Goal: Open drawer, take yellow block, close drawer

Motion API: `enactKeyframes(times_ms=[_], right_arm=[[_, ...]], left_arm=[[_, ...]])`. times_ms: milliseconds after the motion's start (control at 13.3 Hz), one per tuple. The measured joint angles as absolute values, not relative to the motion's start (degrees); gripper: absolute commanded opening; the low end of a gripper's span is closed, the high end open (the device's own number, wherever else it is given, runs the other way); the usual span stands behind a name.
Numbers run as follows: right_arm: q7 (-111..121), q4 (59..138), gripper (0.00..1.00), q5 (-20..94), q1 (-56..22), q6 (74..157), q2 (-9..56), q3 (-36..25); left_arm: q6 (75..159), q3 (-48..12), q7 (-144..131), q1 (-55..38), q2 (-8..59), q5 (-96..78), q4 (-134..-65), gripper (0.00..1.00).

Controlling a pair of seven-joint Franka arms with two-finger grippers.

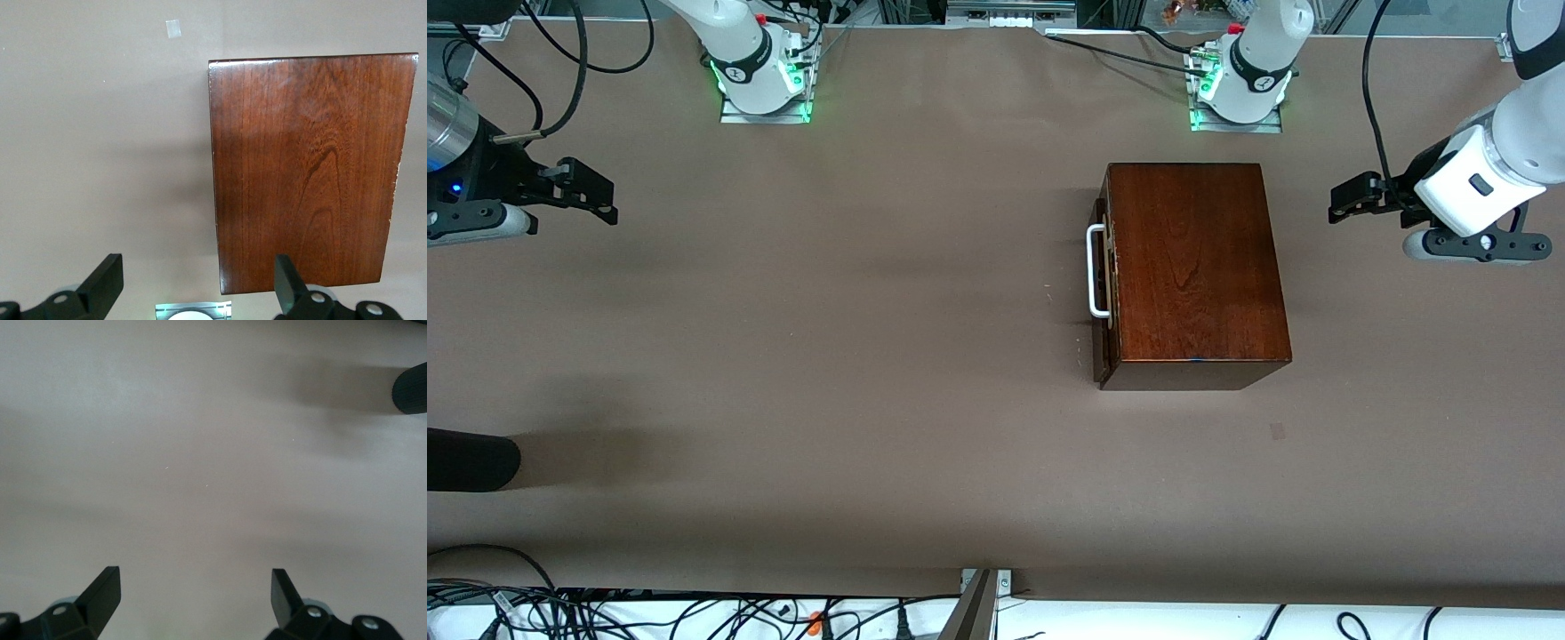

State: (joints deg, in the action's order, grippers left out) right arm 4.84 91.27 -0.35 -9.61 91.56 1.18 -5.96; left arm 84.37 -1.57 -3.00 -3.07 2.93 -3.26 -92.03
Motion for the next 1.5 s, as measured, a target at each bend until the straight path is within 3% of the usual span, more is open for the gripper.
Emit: enactKeyframes(times_ms=[899, 1498], right_arm=[[4.8, 91.3, 1.00, -0.4, -9.6, 91.6, 1.2, -6.0], [4.8, 91.3, 1.00, -0.4, -9.6, 91.6, 1.2, -6.0]], left_arm=[[83.6, -4.8, -2.7, -5.6, 3.9, -3.3, -91.8, 1.00], [99.4, -5.9, -12.3, -19.3, 13.8, -2.5, -91.3, 1.00]])
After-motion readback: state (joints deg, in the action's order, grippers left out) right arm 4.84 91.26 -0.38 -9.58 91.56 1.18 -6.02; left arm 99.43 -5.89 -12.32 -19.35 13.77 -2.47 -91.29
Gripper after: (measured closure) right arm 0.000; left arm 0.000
